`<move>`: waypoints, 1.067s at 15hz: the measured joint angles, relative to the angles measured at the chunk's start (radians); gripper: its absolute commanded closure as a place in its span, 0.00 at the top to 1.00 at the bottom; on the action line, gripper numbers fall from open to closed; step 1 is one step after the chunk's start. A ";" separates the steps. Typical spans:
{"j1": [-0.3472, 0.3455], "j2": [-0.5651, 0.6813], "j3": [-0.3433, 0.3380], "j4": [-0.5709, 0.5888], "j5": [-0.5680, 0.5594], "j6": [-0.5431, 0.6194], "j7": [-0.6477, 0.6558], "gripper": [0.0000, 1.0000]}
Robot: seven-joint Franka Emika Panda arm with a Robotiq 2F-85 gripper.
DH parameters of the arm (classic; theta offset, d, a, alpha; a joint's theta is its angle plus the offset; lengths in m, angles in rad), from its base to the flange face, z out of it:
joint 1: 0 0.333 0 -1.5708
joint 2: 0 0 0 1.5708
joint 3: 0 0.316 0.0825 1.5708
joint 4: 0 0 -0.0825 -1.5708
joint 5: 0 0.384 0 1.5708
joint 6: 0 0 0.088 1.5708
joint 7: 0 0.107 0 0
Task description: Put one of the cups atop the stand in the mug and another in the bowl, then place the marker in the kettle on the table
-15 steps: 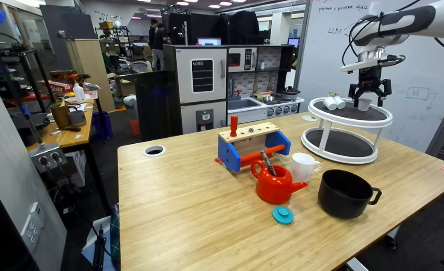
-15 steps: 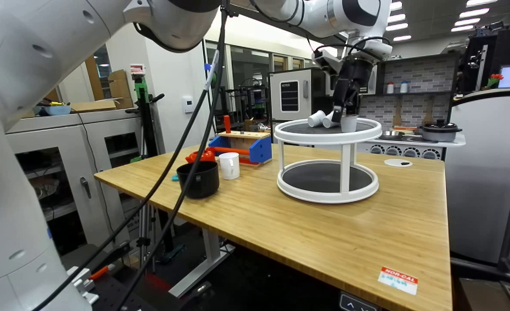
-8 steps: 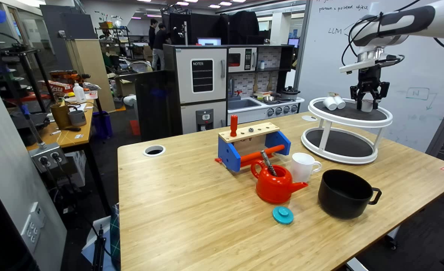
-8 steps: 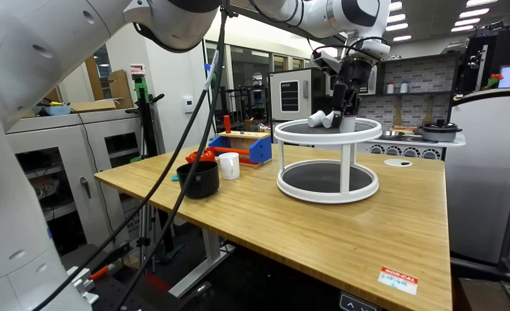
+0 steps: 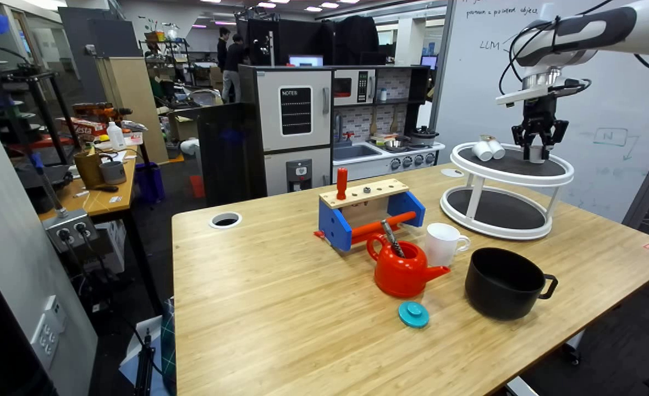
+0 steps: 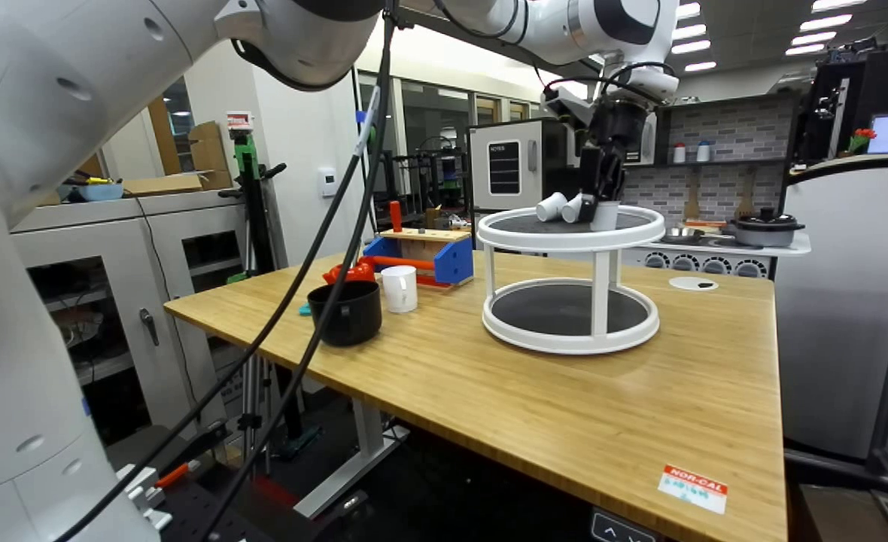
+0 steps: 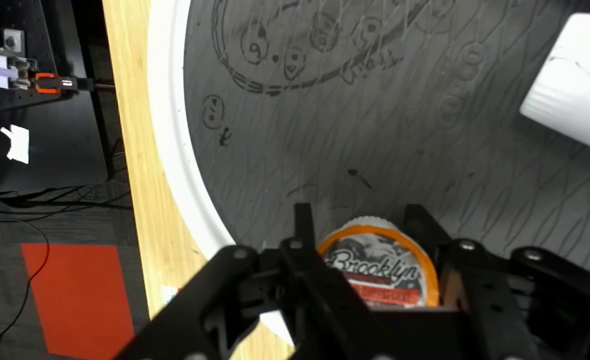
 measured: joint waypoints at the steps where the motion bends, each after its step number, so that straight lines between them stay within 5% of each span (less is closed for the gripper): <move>1: 0.002 0.000 0.000 0.000 0.000 0.000 0.000 0.23; 16: 0.157 -0.101 0.002 -0.026 -0.085 0.051 -0.091 0.23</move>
